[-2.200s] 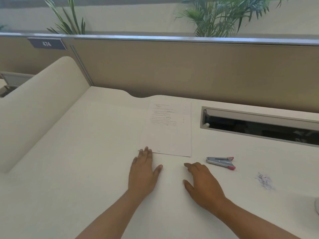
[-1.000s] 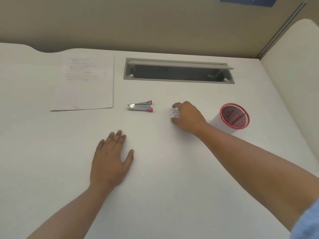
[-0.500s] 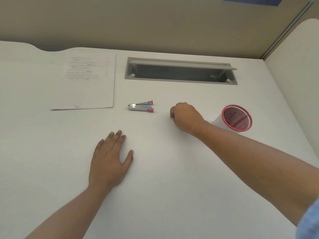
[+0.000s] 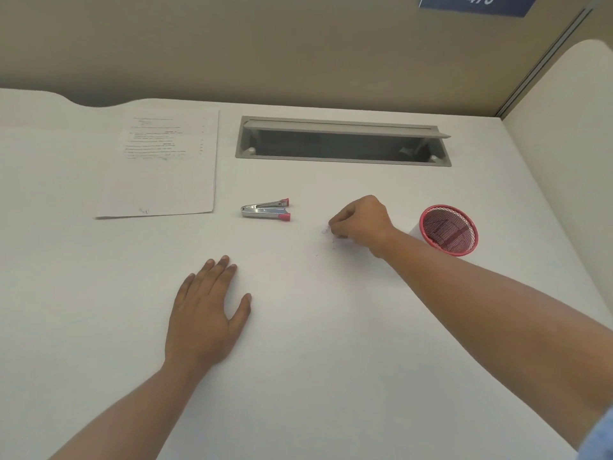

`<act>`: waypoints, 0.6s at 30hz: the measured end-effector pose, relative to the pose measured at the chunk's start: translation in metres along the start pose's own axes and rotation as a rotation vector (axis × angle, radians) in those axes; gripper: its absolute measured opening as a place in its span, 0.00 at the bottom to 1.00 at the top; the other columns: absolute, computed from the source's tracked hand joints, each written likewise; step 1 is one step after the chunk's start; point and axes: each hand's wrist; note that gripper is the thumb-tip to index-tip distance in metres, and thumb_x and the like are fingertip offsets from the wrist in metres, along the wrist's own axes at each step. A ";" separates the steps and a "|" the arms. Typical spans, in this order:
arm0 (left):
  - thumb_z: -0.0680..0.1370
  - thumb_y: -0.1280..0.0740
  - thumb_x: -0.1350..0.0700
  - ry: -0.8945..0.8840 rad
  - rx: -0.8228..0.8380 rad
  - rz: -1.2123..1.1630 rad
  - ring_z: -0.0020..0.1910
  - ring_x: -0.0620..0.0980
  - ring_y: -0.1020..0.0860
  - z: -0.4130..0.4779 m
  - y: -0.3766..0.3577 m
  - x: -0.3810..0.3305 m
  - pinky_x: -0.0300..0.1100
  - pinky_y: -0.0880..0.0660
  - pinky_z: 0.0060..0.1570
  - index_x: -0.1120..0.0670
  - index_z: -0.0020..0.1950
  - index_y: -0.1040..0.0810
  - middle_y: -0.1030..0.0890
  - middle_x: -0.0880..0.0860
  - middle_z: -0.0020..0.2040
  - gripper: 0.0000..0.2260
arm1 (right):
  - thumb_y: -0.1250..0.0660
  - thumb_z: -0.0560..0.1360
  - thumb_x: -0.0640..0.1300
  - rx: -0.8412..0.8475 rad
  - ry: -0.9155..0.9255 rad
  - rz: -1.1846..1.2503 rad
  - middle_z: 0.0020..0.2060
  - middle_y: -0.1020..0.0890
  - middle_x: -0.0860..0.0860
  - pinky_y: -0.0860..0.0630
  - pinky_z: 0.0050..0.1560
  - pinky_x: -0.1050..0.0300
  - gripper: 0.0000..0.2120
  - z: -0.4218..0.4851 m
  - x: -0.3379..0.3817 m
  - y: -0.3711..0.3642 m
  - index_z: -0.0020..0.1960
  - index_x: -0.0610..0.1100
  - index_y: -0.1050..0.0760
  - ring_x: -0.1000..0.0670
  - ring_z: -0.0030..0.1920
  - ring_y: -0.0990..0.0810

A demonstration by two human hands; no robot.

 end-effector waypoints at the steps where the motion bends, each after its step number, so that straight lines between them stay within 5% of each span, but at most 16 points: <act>1: 0.78 0.45 0.38 -0.001 0.002 0.000 0.78 0.47 0.37 0.000 0.000 0.000 0.48 0.45 0.78 0.51 0.74 0.29 0.32 0.47 0.77 0.28 | 0.27 0.65 0.31 0.004 -0.042 0.131 0.38 0.14 0.47 0.18 0.43 0.58 0.03 -0.003 0.000 0.003 0.37 0.38 0.16 0.49 0.39 0.15; 11: 0.77 0.46 0.37 0.002 0.020 0.009 0.78 0.47 0.37 -0.001 0.000 0.003 0.49 0.44 0.77 0.50 0.74 0.29 0.32 0.47 0.77 0.29 | 0.29 0.70 0.27 0.067 -0.156 0.923 0.37 0.17 0.45 0.18 0.42 0.64 0.02 -0.055 0.019 0.057 0.41 0.32 0.20 0.51 0.37 0.17; 18: 0.77 0.46 0.36 0.007 0.032 0.025 0.77 0.48 0.36 0.001 0.000 0.002 0.49 0.44 0.77 0.50 0.74 0.29 0.31 0.46 0.77 0.30 | 0.30 0.71 0.28 0.013 -0.193 1.081 0.34 0.16 0.45 0.18 0.40 0.63 0.03 -0.080 0.005 0.126 0.40 0.33 0.19 0.51 0.36 0.16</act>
Point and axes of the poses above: each hand's wrist, its own z-axis towards the middle knuckle, its own y-axis out of the back of the hand, x = y × z
